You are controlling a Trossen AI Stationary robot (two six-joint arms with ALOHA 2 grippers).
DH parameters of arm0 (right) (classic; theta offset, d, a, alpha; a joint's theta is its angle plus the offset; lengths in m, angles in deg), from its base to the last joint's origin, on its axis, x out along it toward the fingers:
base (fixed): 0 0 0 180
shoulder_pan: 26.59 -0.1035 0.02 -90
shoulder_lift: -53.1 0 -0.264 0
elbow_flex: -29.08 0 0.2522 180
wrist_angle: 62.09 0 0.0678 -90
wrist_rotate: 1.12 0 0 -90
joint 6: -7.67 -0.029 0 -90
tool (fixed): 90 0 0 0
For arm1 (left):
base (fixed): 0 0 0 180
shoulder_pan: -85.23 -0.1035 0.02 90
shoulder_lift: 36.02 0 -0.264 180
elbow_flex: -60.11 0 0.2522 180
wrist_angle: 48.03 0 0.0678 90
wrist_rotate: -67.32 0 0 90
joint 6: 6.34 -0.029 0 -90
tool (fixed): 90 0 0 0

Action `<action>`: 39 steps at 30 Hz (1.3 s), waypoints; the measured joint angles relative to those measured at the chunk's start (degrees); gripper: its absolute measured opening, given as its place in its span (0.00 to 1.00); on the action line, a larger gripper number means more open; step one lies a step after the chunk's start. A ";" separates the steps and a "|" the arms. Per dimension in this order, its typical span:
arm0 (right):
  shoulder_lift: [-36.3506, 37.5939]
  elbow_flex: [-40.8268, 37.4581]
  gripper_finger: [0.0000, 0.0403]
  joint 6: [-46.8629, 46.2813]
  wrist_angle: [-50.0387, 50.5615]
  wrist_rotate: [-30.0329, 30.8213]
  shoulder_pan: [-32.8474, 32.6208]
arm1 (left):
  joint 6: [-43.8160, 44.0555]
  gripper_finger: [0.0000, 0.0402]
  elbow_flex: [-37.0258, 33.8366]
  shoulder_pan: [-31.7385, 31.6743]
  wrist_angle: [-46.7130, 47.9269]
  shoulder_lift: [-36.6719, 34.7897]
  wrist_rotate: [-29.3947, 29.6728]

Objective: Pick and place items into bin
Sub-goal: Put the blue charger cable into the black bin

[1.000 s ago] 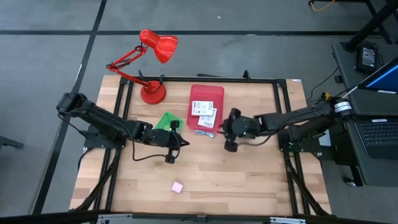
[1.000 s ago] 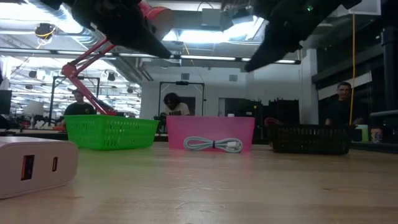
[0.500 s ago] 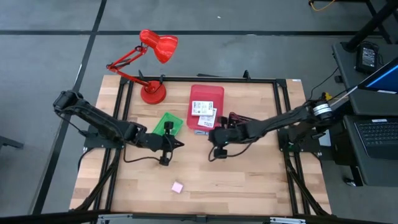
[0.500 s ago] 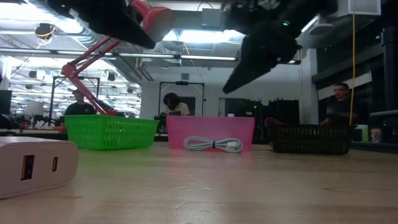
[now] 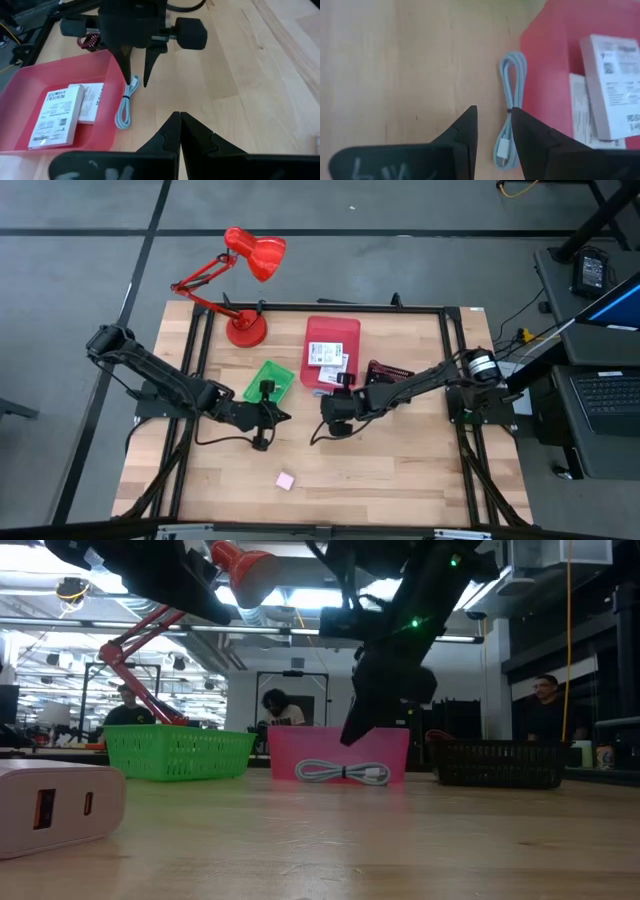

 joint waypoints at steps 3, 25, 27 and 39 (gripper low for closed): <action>-1.08 0.01 0.25 -0.08 0.08 1.01 -0.02 | 0.74 0.01 0.00 0.06 0.26 0.00 -0.16; -3.01 -0.26 0.25 -6.87 4.53 6.59 0.37 | 3.18 0.01 0.00 0.02 0.55 0.02 -0.21; -3.64 -0.37 0.25 -7.50 5.44 6.46 0.54 | 3.19 0.01 0.00 0.02 0.55 0.02 -0.21; -5.39 -0.42 0.24 -8.72 5.69 6.05 2.16 | 3.92 0.01 0.02 0.02 0.57 0.04 -0.23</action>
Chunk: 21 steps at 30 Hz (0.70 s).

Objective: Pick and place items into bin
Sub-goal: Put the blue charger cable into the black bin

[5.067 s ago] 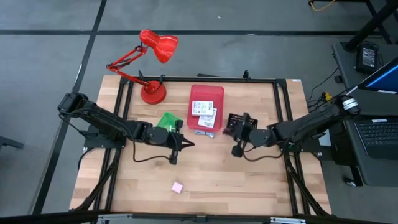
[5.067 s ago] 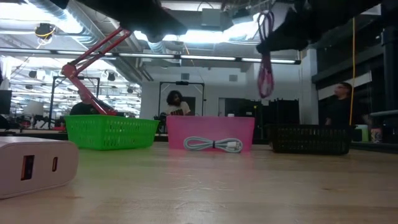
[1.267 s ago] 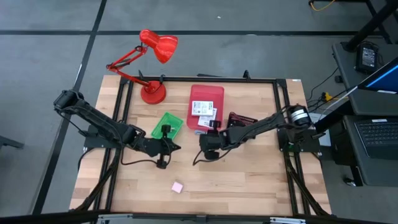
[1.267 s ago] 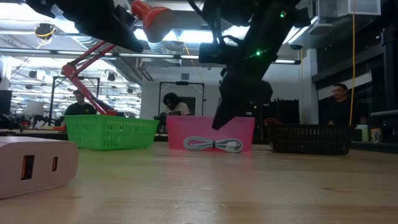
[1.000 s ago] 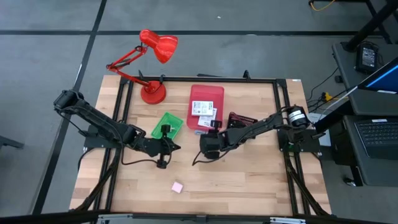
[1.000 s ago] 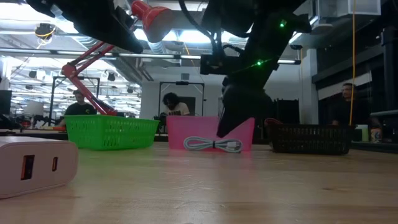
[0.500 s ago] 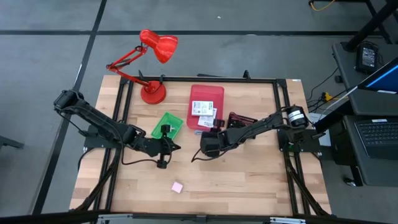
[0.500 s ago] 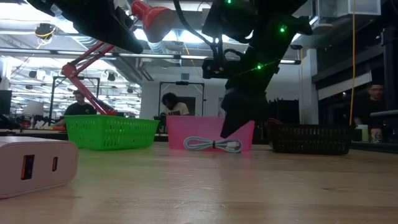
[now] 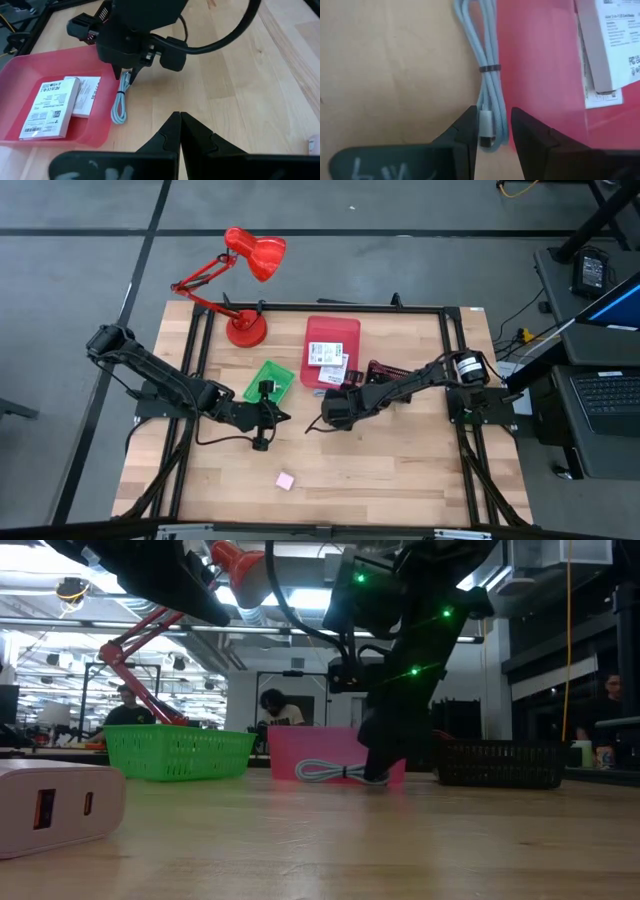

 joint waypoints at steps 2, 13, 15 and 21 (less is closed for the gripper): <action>0.00 0.00 0.23 -0.04 0.07 -1.37 0.31 | 0.09 0.01 0.00 0.00 -0.02 0.00 0.00; 0.11 0.04 0.04 1.55 0.13 -4.03 0.42 | 0.15 0.01 0.00 0.00 0.02 0.00 0.00; 0.11 0.06 0.04 1.46 0.19 -4.43 0.42 | 0.15 0.01 0.00 0.00 0.02 0.00 0.00; 0.42 0.17 0.02 1.05 1.47 -7.14 -0.55 | 0.16 0.01 0.00 0.00 0.02 0.00 0.00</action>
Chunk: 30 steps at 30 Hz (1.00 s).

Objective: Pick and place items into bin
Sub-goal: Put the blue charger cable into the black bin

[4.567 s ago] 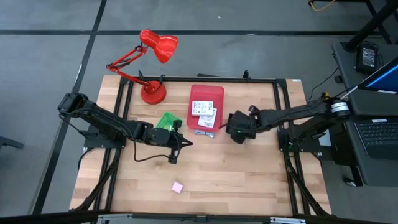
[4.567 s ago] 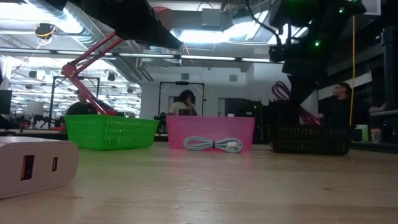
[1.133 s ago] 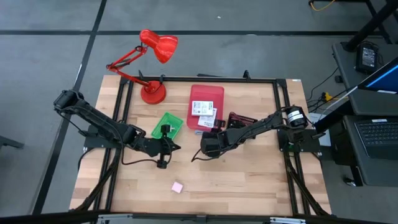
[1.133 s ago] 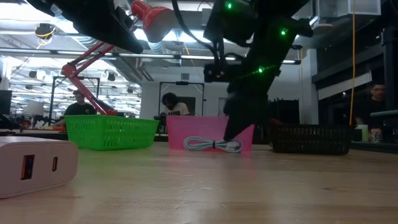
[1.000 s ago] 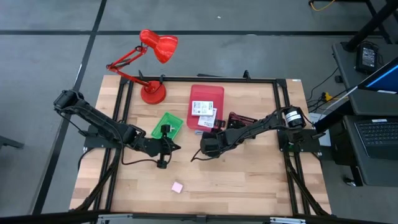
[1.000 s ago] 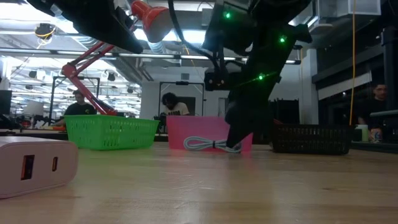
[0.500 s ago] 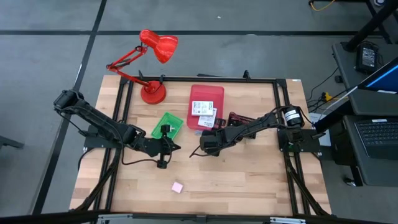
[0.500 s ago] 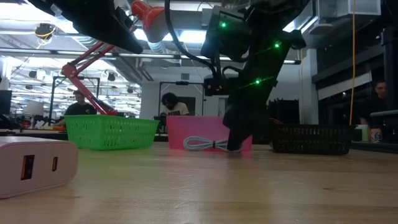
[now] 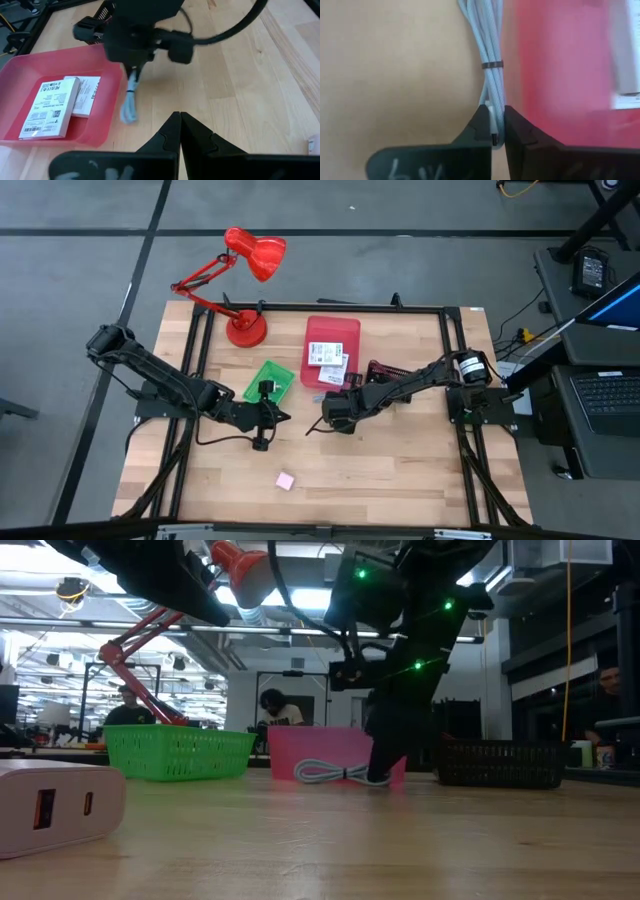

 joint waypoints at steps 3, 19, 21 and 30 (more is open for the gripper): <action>0.62 0.02 0.02 -1.93 1.41 -2.43 -1.53 | 0.02 0.01 0.00 0.00 0.00 0.00 0.00; 11.51 -0.28 0.02 -5.72 4.30 -3.54 -6.31 | 0.02 0.01 0.02 0.00 0.79 0.00 0.00; 13.00 -0.28 0.02 -5.72 4.25 -3.54 -6.42 | 0.02 0.01 0.02 0.00 0.81 0.00 0.00; 22.66 -3.21 0.02 -1.30 -1.73 -3.19 -6.36 | 0.40 0.01 0.02 1.04 0.80 0.00 0.10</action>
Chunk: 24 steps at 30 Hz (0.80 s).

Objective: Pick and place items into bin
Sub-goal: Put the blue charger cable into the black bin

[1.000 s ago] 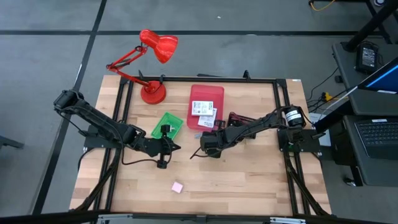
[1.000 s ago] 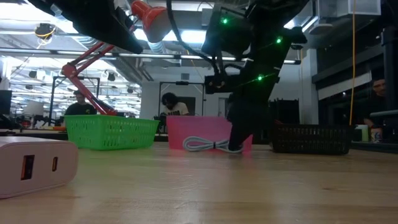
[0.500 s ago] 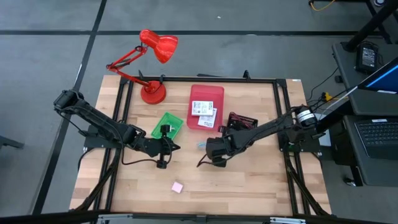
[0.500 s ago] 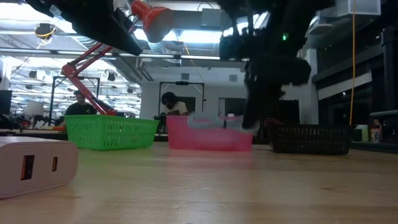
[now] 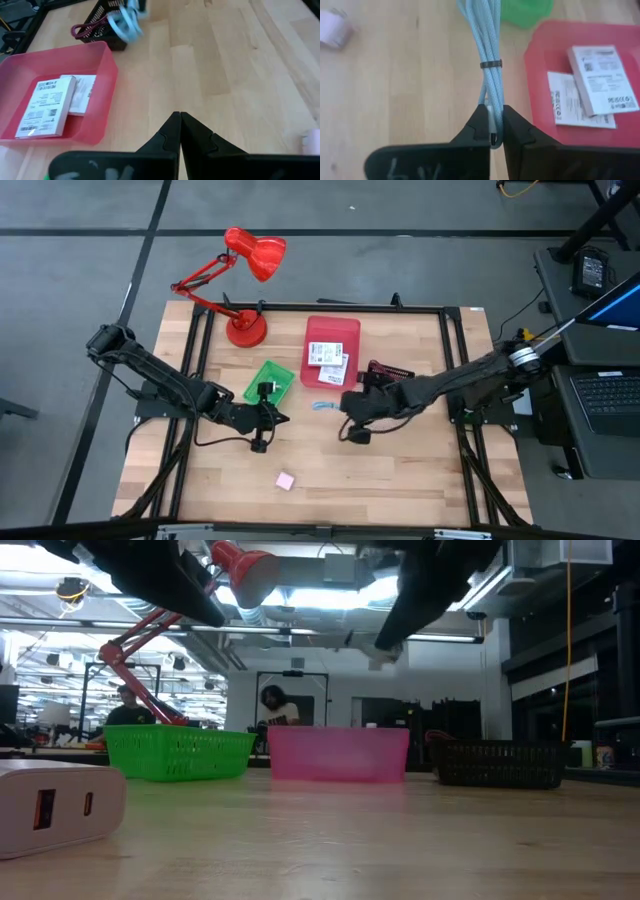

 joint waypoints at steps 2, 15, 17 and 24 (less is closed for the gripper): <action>3.30 -3.99 0.02 0.13 -3.98 0.00 -0.02 | 0.53 0.01 0.00 0.57 0.01 0.00 0.06; 23.83 -29.99 0.02 1.87 -31.84 0.59 -0.66 | 3.28 0.01 0.00 3.07 -0.46 0.00 3.10; 26.63 -32.55 0.02 2.93 -34.22 1.69 -1.67 | 3.76 0.01 0.00 3.07 -0.67 0.00 3.12; 35.95 -37.64 0.02 1.63 -34.14 8.66 -6.79 | 5.34 0.01 0.00 3.07 -0.87 0.00 3.12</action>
